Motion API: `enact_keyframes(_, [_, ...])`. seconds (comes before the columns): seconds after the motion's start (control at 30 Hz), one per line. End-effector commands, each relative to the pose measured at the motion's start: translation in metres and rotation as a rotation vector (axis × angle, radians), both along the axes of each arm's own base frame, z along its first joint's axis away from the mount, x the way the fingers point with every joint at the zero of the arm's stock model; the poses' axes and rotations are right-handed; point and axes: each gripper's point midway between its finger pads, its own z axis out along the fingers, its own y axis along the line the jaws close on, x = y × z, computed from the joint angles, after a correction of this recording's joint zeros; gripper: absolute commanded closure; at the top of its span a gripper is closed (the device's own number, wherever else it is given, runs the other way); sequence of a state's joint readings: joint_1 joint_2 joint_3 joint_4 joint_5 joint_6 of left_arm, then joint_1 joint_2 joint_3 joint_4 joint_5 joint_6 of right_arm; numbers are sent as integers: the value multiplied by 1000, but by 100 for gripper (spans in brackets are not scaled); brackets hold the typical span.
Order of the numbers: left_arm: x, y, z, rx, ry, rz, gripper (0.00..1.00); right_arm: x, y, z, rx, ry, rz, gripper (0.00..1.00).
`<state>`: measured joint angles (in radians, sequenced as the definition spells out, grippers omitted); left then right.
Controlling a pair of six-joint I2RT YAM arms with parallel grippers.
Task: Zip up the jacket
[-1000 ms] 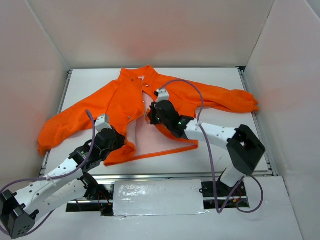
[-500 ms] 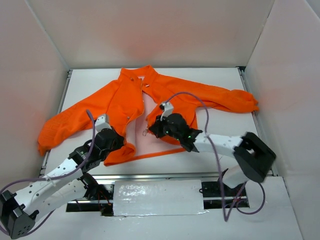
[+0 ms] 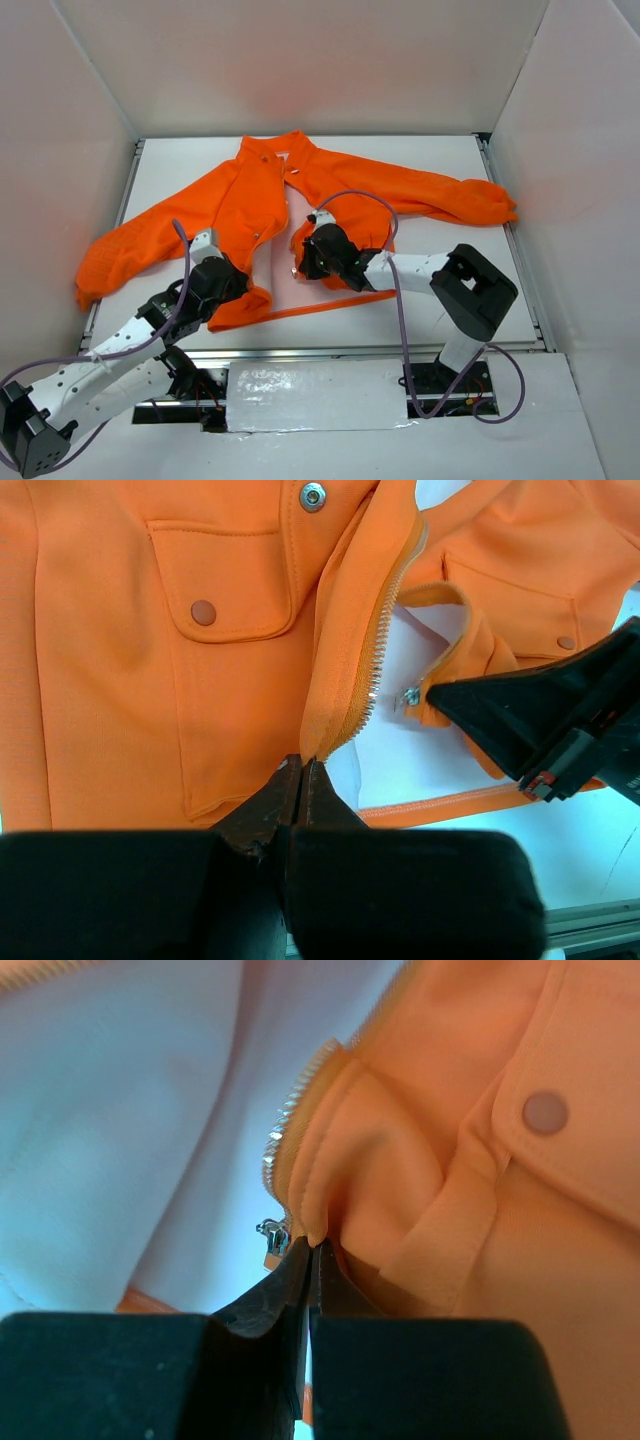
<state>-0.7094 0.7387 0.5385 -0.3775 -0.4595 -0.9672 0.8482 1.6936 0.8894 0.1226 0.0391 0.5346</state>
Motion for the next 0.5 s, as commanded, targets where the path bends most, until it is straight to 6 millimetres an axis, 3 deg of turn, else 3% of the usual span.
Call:
enact_keyframes(0.0, [4,-1,15,-5,-38,-6,100,23,5,48,121,-178,-54,100])
enact_keyframes(0.17, [6,-3,14,-1,-39,-11,100,43,-5,66,87,-310,-118,100])
enact_keyframes(0.27, [8,-4,14,0,-38,-13,100,55,-11,89,101,-446,-178,100])
enact_keyframes(0.47, [9,-4,16,13,-40,-18,100,62,-27,114,2,-611,-249,100])
